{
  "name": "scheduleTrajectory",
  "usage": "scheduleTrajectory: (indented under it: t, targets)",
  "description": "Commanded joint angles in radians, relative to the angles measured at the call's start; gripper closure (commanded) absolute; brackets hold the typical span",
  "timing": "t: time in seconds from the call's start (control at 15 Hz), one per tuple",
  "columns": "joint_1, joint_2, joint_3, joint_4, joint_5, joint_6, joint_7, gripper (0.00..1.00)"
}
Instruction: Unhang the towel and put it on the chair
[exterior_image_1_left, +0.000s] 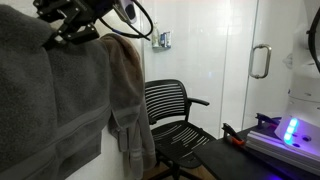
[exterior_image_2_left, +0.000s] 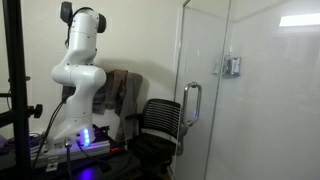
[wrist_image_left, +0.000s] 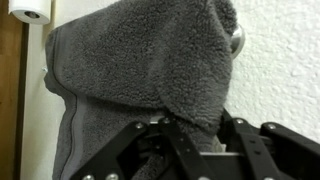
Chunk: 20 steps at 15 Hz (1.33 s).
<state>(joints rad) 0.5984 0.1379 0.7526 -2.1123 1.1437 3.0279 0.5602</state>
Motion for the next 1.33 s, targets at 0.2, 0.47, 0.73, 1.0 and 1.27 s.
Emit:
scheduleTrajectory:
  t: [0.2, 0.47, 0.73, 1.0, 1.27]
  targets:
    - [-0.002, -0.128, -0.036, -0.092, -0.126, -0.034, 0.202, 0.93]
    - [-0.001, -0.182, -0.07, -0.131, -0.314, -0.101, 0.404, 0.46]
    - [0.003, -0.107, -0.056, -0.065, -0.343, -0.067, 0.408, 0.25]
    - [0.002, -0.087, -0.051, -0.046, -0.305, -0.086, 0.383, 0.58]
    - [0.002, -0.066, -0.048, -0.033, -0.299, -0.097, 0.386, 0.85]
